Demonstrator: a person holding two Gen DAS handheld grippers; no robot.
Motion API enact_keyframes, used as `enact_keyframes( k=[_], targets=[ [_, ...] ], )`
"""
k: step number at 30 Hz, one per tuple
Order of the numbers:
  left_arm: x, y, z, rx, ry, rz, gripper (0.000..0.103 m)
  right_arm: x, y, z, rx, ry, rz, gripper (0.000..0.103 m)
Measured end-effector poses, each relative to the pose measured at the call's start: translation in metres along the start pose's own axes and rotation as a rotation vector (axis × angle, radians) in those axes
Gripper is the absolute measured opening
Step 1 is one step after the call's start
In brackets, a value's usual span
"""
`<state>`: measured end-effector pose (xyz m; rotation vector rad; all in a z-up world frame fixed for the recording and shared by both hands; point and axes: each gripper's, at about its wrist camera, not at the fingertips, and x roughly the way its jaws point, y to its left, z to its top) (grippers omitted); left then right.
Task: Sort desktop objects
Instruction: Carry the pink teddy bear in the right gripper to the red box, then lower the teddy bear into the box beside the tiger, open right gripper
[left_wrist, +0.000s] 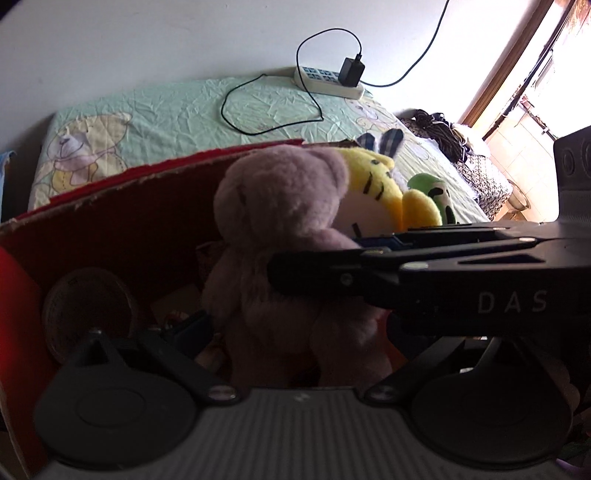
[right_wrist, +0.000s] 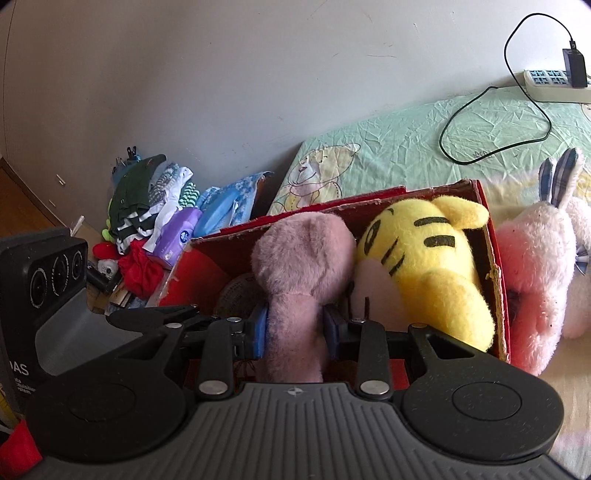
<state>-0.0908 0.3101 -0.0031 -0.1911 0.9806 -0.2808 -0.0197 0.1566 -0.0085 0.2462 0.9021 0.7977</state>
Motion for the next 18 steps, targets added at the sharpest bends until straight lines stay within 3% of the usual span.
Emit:
enact_keyframes(
  k=[7, 18],
  targets=[
    [0.006, -0.008, 0.001, 0.051, 0.007, 0.019, 0.099, 0.012, -0.004, -0.004, -0.021, -0.026, -0.029, 0.031],
    [0.015, -0.001, -0.004, 0.001, 0.028, -0.038, 0.102, 0.009, 0.0, -0.008, -0.038, -0.055, -0.052, 0.035]
  ],
)
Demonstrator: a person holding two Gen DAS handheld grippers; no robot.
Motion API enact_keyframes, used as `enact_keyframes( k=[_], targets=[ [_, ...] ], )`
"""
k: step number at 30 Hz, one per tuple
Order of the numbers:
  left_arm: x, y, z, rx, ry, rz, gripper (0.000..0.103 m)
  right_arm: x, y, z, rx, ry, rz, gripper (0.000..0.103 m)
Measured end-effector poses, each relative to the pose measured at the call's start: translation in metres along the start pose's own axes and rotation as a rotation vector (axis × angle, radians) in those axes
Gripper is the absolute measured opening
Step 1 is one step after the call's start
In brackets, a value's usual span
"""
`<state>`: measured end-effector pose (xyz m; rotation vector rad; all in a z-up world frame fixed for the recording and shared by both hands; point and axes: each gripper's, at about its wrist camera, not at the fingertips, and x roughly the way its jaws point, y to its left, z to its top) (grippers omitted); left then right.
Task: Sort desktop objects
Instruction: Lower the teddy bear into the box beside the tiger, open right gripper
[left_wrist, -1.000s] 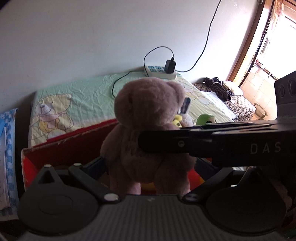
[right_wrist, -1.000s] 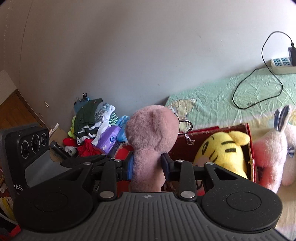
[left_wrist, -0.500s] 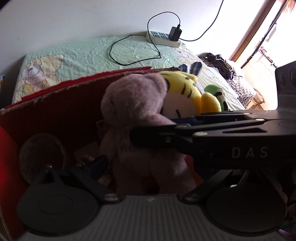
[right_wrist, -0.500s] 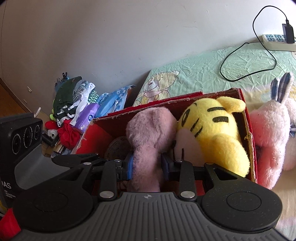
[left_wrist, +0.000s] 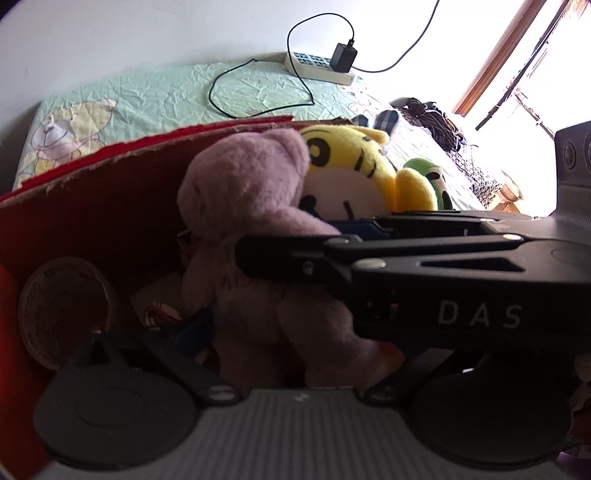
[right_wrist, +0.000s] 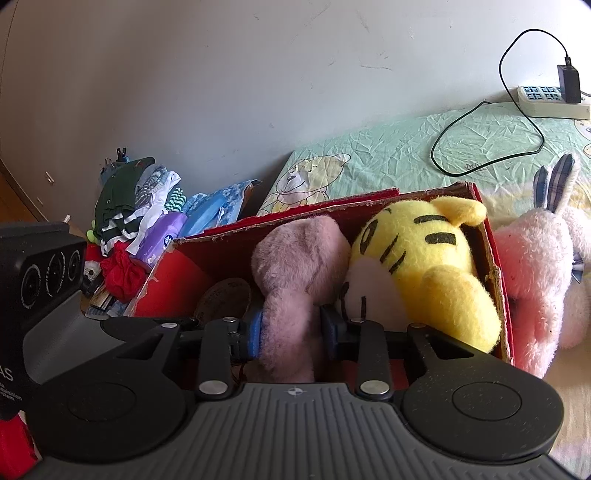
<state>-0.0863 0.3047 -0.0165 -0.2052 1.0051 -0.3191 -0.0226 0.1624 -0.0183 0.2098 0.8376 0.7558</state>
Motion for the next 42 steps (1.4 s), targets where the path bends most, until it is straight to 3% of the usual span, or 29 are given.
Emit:
enact_keyframes(
  k=[15, 20, 28, 42],
  targets=[
    [0.008, -0.001, 0.001, 0.006, 0.027, 0.008, 0.103, -0.013, -0.001, -0.007, 0.033, -0.063, -0.022, 0.035],
    [0.012, -0.007, 0.001, 0.037, 0.043, 0.056, 0.103, -0.021, -0.004, -0.01, 0.051, -0.099, -0.018, 0.035],
    [0.013, -0.01, -0.001, 0.058, 0.043, 0.09, 0.103, -0.019, -0.005, -0.013, 0.061, -0.07, -0.054, 0.023],
    [0.013, -0.011, 0.002, 0.06, 0.051, 0.111, 0.102, -0.012, -0.007, -0.018, 0.079, -0.077, -0.04, 0.023]
  ],
)
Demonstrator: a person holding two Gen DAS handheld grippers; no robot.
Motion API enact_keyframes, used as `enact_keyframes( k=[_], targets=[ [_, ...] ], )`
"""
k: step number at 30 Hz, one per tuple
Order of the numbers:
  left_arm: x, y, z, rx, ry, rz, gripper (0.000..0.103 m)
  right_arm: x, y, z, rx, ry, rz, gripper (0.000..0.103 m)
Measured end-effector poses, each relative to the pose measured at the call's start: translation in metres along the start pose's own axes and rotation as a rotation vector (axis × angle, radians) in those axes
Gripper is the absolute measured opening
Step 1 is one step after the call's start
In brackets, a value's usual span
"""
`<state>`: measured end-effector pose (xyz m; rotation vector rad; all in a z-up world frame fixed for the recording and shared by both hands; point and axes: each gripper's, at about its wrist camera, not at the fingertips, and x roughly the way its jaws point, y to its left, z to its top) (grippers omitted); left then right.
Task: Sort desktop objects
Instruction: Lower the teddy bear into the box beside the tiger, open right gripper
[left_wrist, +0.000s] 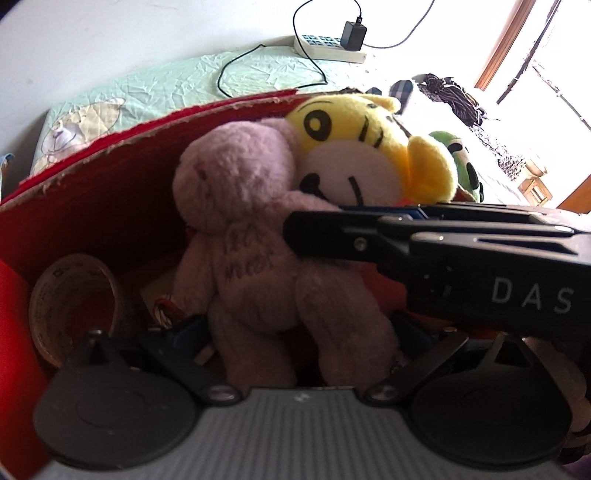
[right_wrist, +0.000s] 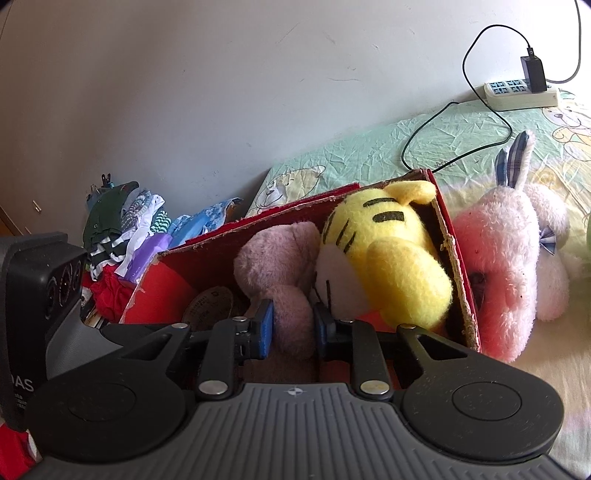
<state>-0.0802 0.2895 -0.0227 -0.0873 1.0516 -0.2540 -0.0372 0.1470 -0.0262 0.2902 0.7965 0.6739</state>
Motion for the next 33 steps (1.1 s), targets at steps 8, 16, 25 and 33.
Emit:
enact_keyframes(
  k=[8, 16, 25, 33],
  targets=[
    [0.001, 0.0, -0.001, -0.004, 0.003, 0.0, 0.103, -0.009, 0.006, -0.005, -0.016, -0.001, -0.009, 0.024],
    [0.003, -0.002, 0.0, 0.0, 0.009, 0.003, 0.103, -0.015, 0.006, -0.007, -0.021, -0.003, -0.011, 0.024],
    [-0.002, -0.006, -0.002, 0.002, 0.036, 0.047, 0.103, -0.019, 0.002, -0.011, -0.002, -0.01, -0.014, 0.021],
    [-0.012, -0.015, -0.006, 0.01, 0.023, 0.14, 0.102, -0.024, 0.0, -0.015, 0.012, -0.013, 0.001, 0.022]
  ],
)
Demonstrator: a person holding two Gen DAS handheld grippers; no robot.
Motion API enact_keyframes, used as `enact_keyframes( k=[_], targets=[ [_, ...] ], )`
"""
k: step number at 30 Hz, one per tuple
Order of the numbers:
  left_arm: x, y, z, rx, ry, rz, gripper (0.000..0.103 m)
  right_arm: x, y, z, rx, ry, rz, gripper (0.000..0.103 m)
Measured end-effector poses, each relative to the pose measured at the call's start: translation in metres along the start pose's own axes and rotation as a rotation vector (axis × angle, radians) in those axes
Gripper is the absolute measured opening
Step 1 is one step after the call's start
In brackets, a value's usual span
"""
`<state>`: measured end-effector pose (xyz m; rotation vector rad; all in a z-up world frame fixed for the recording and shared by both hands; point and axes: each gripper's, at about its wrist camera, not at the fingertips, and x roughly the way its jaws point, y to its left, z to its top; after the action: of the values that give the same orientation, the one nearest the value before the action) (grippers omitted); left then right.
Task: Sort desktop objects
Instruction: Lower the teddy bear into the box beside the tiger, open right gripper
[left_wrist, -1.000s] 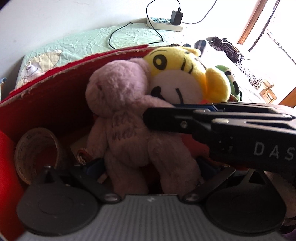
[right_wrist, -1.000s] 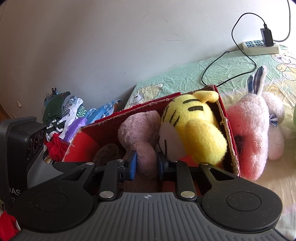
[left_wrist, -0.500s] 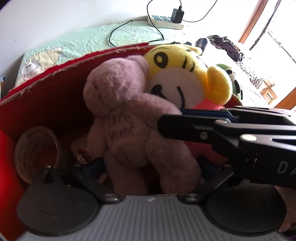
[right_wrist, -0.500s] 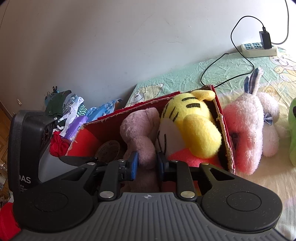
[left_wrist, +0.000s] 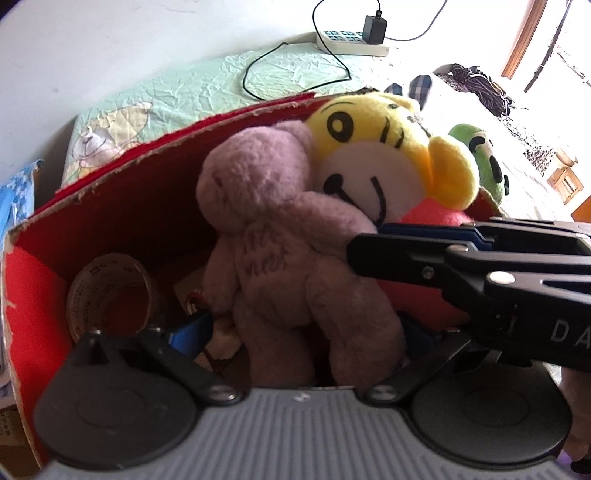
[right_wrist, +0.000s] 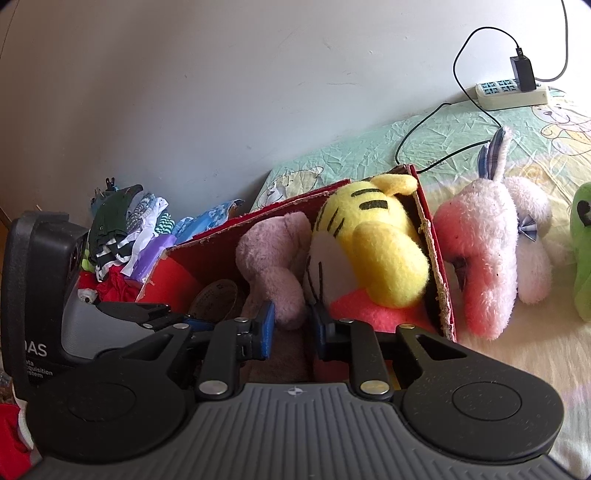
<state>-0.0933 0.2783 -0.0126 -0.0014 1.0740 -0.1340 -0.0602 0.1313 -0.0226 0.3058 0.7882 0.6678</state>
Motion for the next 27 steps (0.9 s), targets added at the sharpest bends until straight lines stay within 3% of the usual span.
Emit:
enact_keyframes(
  k=[9, 15, 27],
  targets=[
    [-0.014, 0.002, -0.004, -0.016, -0.028, 0.029, 0.102, -0.004, -0.003, -0.003, 0.005, -0.006, -0.017, 0.017],
    [-0.011, 0.002, -0.006, -0.033, -0.013, 0.043, 0.101, -0.015, -0.002, -0.005, 0.019, -0.032, -0.016, 0.023],
    [-0.011, -0.005, -0.008, -0.059, 0.007, 0.105, 0.102, -0.026, 0.001, -0.012, -0.001, -0.069, -0.034, 0.023]
  ],
)
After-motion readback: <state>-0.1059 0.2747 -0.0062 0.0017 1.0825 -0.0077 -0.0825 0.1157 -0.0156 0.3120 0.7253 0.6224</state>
